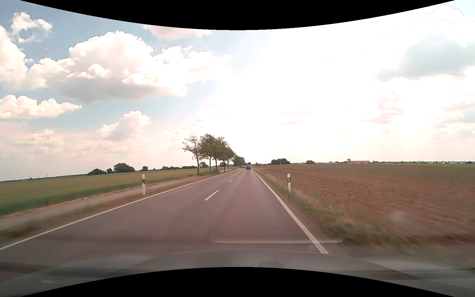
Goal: Follow the waypoints while adhering to traffic rules and regulations
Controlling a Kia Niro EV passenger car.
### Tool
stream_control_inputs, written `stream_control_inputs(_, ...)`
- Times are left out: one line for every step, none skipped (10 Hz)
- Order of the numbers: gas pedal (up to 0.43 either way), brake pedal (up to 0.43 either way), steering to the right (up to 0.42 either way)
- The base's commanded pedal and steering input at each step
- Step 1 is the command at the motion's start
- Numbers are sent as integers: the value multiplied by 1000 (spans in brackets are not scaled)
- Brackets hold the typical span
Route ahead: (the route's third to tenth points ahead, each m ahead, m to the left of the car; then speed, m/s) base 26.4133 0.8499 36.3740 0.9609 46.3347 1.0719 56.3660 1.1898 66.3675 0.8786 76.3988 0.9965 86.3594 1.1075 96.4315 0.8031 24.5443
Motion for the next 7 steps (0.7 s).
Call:
stream_control_inputs(197,0,-3)
stream_control_inputs(189,0,-3)
stream_control_inputs(189,0,-3)
stream_control_inputs(189,0,-3)
stream_control_inputs(189,0,-3)
stream_control_inputs(177,0,-3)
stream_control_inputs(177,0,-3)
